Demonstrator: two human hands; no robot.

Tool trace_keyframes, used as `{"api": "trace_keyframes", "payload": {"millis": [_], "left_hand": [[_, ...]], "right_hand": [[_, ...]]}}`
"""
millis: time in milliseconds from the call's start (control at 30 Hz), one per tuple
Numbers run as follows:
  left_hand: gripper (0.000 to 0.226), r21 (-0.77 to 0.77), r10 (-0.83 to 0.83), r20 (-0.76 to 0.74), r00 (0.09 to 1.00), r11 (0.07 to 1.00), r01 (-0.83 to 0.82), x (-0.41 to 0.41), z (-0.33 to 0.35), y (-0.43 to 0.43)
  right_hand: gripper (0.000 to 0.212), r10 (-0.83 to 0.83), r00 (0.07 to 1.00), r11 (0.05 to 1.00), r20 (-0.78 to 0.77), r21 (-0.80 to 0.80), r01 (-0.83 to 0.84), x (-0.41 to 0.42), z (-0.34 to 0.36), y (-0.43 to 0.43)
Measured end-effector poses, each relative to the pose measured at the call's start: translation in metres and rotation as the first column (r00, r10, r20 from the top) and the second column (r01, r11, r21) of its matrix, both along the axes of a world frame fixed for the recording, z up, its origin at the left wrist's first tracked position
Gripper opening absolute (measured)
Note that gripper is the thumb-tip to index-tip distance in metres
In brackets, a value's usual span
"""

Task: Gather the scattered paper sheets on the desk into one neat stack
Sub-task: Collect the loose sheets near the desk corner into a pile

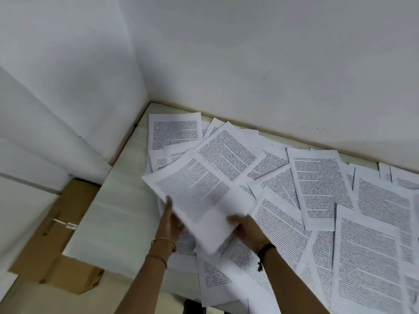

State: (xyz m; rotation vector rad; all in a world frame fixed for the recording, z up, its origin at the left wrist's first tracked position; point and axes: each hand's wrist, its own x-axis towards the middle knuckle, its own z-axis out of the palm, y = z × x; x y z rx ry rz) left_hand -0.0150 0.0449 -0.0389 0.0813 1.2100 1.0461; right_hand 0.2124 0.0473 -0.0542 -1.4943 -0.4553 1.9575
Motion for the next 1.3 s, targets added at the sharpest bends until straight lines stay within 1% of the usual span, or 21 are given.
{"api": "trace_keyframes", "payload": {"millis": [33, 67, 133, 233, 300, 333, 367, 400, 433, 500, 567, 633, 667, 733, 800, 933, 967, 1033, 1133, 1200, 1300], "left_hand": [[0.044, -0.005, -0.069, -0.056, 0.996, 0.998, 0.069, 0.005, 0.003, -0.003], [0.037, -0.020, -0.110, -0.197, 0.974, 0.994, 0.109, 0.005, 0.000, -0.006], [0.043, -0.067, -0.133, -0.463, 0.876, 0.991, 0.115, -0.010, -0.006, -0.010], [0.048, -0.109, -0.152, -0.638, 0.755, 0.988, 0.107, -0.054, -0.006, -0.018], [0.045, -0.158, -0.170, -0.703, 0.691, 0.984, 0.082, -0.088, 0.000, -0.025], [0.046, -0.180, -0.175, -0.725, 0.666, 0.982, 0.061, -0.105, 0.002, -0.029], [0.049, -0.209, -0.183, -0.747, 0.640, 0.977, 0.035, -0.119, 0.006, -0.034], [0.055, -0.231, -0.180, -0.758, 0.627, 0.973, 0.000, -0.132, 0.009, -0.038], [0.061, -0.252, -0.176, -0.771, 0.612, 0.967, -0.040, -0.144, 0.013, -0.045], [0.069, -0.278, -0.173, -0.795, 0.581, 0.956, -0.096, -0.161, 0.019, -0.057], [0.073, -0.259, -0.154, -0.832, 0.533, 0.957, -0.127, -0.170, 0.023, -0.068], [0.077, -0.250, -0.147, -0.851, 0.503, 0.958, -0.142, -0.176, 0.025, -0.075], [0.073, -0.265, -0.161, -0.856, 0.491, 0.953, -0.149, -0.179, 0.025, -0.079], [0.071, -0.267, -0.181, -0.870, 0.458, 0.955, -0.130, -0.180, 0.025, -0.082], [0.078, -0.258, -0.175, -0.869, 0.463, 0.958, -0.123, -0.179, 0.024, -0.083], [0.057, -0.278, -0.214, -0.866, 0.453, 0.957, -0.080, -0.177, 0.022, -0.078], [0.058, -0.272, -0.213, -0.868, 0.449, 0.960, -0.070, -0.177, 0.021, -0.077], [0.066, -0.257, -0.210, -0.872, 0.442, 0.965, -0.050, -0.175, 0.018, -0.074], [0.055, -0.312, -0.261, -0.873, 0.413, 0.948, -0.061, -0.173, 0.014, -0.067], [0.053, -0.348, -0.293, -0.871, 0.395, 0.934, -0.076, -0.172, 0.008, -0.063], [0.040, -0.423, -0.378, -0.863, 0.335, 0.903, -0.070, -0.171, -0.002, -0.055]], "right_hand": [[0.026, 0.102, 0.995, 0.995, -0.006, -0.012, -0.103, -0.011, 0.003, -0.003], [0.034, 0.199, 0.980, 0.980, 0.004, -0.005, -0.199, -0.020, 0.004, -0.004], [0.041, 0.317, 0.947, 0.946, 0.057, 0.053, -0.319, -0.033, 0.011, -0.002], [0.024, 0.263, 0.925, 0.944, 0.274, 0.125, -0.306, -0.051, 0.016, 0.014], [0.032, 0.182, 0.907, 0.957, 0.380, 0.142, -0.251, -0.065, 0.010, 0.021], [0.029, 0.186, 0.868, 0.932, 0.461, 0.197, -0.304, -0.074, 0.008, 0.020], [0.024, 0.220, 0.775, 0.859, 0.592, 0.258, -0.441, -0.081, 0.004, 0.017], [0.024, 0.249, 0.632, 0.725, 0.734, 0.291, -0.624, -0.089, 0.000, 0.014], [0.032, 0.250, 0.495, 0.550, 0.832, 0.299, -0.780, -0.100, -0.007, 0.011], [0.054, 0.240, 0.275, 0.223, 0.931, 0.222, -0.949, -0.122, -0.019, 0.002], [0.080, 0.225, 0.069, 0.036, 0.972, 0.063, -0.997, -0.141, -0.027, -0.009], [0.098, 0.211, -0.094, -0.040, 0.973, -0.088, -0.995, -0.154, -0.031, -0.022], [0.102, 0.198, -0.161, -0.041, 0.967, -0.156, -0.987, -0.160, -0.030, -0.027], [0.100, 0.156, -0.220, 0.025, 0.963, -0.227, -0.974, -0.167, -0.029, -0.032], [0.089, 0.166, -0.229, 0.083, 0.959, -0.245, -0.966, -0.172, -0.027, -0.028], [0.064, 0.099, -0.248, 0.166, 0.964, -0.262, -0.951, -0.164, -0.019, -0.005], [0.056, 0.069, -0.235, 0.199, 0.970, -0.244, -0.949, -0.159, -0.015, 0.002], [0.043, 0.059, -0.099, 0.293, 0.993, -0.112, -0.949, -0.148, -0.010, 0.018], [0.049, 0.019, 0.106, 0.499, 0.994, 0.082, -0.863, -0.129, -0.004, 0.033], [0.048, -0.045, 0.156, 0.575, 0.987, 0.153, -0.803, -0.118, 0.001, 0.036], [0.048, -0.103, 0.156, 0.629, 0.982, 0.186, -0.755, -0.110, 0.007, 0.034]]}}
